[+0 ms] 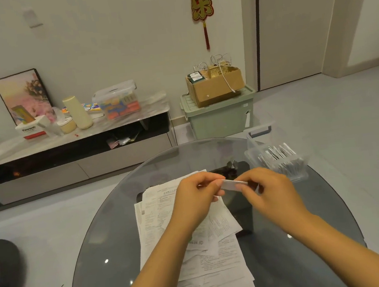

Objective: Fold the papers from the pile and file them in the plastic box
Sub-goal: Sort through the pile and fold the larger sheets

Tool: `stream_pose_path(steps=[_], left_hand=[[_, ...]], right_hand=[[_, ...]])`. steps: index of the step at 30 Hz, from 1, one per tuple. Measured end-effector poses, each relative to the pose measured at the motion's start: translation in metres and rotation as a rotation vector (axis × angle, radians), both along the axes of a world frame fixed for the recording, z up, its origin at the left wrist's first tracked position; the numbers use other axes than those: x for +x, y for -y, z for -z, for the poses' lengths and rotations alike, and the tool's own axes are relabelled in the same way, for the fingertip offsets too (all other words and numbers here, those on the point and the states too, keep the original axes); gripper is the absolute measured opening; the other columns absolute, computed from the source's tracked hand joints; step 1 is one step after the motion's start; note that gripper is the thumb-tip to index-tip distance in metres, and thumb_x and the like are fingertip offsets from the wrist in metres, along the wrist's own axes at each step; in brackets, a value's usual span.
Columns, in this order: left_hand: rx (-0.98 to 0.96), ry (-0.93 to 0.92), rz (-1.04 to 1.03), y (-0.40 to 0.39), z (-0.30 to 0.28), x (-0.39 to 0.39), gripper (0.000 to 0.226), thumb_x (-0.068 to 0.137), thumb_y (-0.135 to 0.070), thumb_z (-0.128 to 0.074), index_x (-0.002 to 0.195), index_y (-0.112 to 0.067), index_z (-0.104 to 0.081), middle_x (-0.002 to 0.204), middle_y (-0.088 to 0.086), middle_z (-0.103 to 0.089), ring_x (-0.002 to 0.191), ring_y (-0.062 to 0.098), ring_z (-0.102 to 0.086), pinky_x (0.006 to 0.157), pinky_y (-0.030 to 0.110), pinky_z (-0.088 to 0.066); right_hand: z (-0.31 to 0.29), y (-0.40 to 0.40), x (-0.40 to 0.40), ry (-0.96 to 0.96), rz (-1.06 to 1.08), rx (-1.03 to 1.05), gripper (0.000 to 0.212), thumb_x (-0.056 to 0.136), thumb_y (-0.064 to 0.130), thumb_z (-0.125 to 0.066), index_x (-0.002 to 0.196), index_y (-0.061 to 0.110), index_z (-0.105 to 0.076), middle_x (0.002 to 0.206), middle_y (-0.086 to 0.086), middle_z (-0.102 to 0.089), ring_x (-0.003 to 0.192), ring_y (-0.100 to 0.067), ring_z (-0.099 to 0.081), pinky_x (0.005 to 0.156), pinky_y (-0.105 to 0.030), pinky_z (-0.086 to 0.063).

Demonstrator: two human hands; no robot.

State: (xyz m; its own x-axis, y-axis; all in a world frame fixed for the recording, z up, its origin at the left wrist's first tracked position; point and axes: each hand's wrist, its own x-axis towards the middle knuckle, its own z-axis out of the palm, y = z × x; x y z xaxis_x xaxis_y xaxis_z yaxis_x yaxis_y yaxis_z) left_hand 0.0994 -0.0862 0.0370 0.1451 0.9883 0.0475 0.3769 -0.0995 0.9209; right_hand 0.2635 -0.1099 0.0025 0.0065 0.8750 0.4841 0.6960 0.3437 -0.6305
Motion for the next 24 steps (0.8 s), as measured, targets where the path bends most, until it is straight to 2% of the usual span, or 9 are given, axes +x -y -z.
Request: stream_pose_path(steps=[2, 4, 9, 12, 15, 17, 19, 21, 24], left_hand=[[0.052, -0.036, 0.013, -0.008, -0.002, 0.009, 0.013, 0.089, -0.015, -0.061, 0.09, -0.023, -0.072, 0.087, 0.0, -0.072, 0.079, 0.013, -0.069, 0.076, 0.025, -0.056], [0.093, -0.065, 0.027, -0.017, -0.004, 0.018, 0.014, 0.088, -0.015, -0.063, 0.086, -0.026, -0.072, 0.084, -0.002, -0.072, 0.078, 0.012, -0.068, 0.076, 0.025, -0.055], [0.1, -0.053, 0.091, -0.037, -0.008, 0.042, 0.014, 0.087, -0.011, -0.064, 0.086, -0.019, -0.074, 0.073, -0.003, -0.071, 0.067, 0.005, -0.066, 0.065, 0.014, -0.05], [0.087, -0.001, 0.122, -0.048, -0.01, 0.055, 0.013, 0.088, -0.011, -0.063, 0.094, -0.017, -0.073, 0.081, 0.0, -0.071, 0.073, 0.008, -0.068, 0.07, 0.018, -0.054], [0.095, 0.066, 0.182, -0.057, -0.009, 0.07, 0.02, 0.089, -0.009, -0.061, 0.104, -0.021, -0.065, 0.086, 0.005, -0.07, 0.079, 0.011, -0.069, 0.076, 0.022, -0.056], [0.092, 0.073, 0.216, -0.062, -0.007, 0.083, 0.013, 0.09, -0.011, -0.06, 0.098, -0.021, -0.062, 0.086, 0.005, -0.07, 0.08, 0.011, -0.068, 0.075, 0.021, -0.055], [0.103, 0.025, 0.244, -0.065, -0.004, 0.093, 0.009, 0.09, -0.015, -0.059, 0.088, -0.021, -0.065, 0.083, 0.0, -0.07, 0.08, 0.009, -0.067, 0.071, 0.022, -0.054], [0.132, -0.06, 0.309, -0.068, 0.0, 0.103, 0.017, 0.09, -0.015, -0.055, 0.087, -0.023, -0.069, 0.086, -0.009, -0.069, 0.083, 0.005, -0.064, 0.073, 0.018, -0.049], [0.25, -0.291, 0.432, -0.073, 0.005, 0.118, 0.028, 0.087, -0.022, -0.045, 0.099, -0.024, -0.071, 0.102, -0.013, -0.067, 0.1, 0.001, -0.055, 0.096, 0.02, -0.032]], right_hand=[[-0.003, -0.001, 0.004, -0.022, 0.017, 0.011, 0.005, 0.084, 0.022, -0.067, 0.085, 0.025, -0.071, 0.075, 0.01, -0.064, 0.069, -0.01, -0.056, 0.061, -0.027, -0.048], [-0.007, -0.003, 0.009, -0.035, 0.043, 0.041, 0.005, 0.084, 0.023, -0.067, 0.083, 0.024, -0.072, 0.073, 0.009, -0.064, 0.066, -0.01, -0.055, 0.059, -0.029, -0.048], [-0.014, -0.014, 0.03, -0.024, 0.144, 0.064, 0.008, 0.081, 0.015, -0.07, 0.079, 0.021, -0.074, 0.067, 0.008, -0.056, 0.067, -0.008, -0.052, 0.058, -0.01, -0.037], [-0.02, -0.018, 0.039, -0.036, 0.179, 0.03, 0.005, 0.082, 0.018, -0.069, 0.081, 0.018, -0.073, 0.07, 0.009, -0.057, 0.067, -0.007, -0.052, 0.061, -0.01, -0.038], [-0.025, -0.024, 0.052, -0.083, 0.259, -0.007, 0.007, 0.083, 0.015, -0.068, 0.088, 0.015, -0.072, 0.077, 0.01, -0.059, 0.067, -0.006, -0.055, 0.065, -0.02, -0.048], [-0.028, -0.029, 0.065, -0.119, 0.336, -0.009, 0.005, 0.084, 0.016, -0.067, 0.086, 0.017, -0.071, 0.073, 0.01, -0.061, 0.067, -0.004, -0.057, 0.062, -0.015, -0.046], [-0.031, -0.033, 0.077, -0.159, 0.405, -0.02, 0.005, 0.084, 0.015, -0.066, 0.082, 0.017, -0.07, 0.07, 0.007, -0.064, 0.066, -0.004, -0.059, 0.06, -0.015, -0.044], [-0.033, -0.037, 0.087, -0.164, 0.47, -0.041, 0.005, 0.084, 0.015, -0.065, 0.081, 0.015, -0.069, 0.07, 0.002, -0.065, 0.066, -0.012, -0.06, 0.063, -0.024, -0.047], [-0.034, -0.042, 0.099, -0.125, 0.543, -0.078, 0.008, 0.085, 0.017, -0.063, 0.081, 0.013, -0.068, 0.07, -0.002, -0.067, 0.069, -0.019, -0.062, 0.066, -0.03, -0.05]])
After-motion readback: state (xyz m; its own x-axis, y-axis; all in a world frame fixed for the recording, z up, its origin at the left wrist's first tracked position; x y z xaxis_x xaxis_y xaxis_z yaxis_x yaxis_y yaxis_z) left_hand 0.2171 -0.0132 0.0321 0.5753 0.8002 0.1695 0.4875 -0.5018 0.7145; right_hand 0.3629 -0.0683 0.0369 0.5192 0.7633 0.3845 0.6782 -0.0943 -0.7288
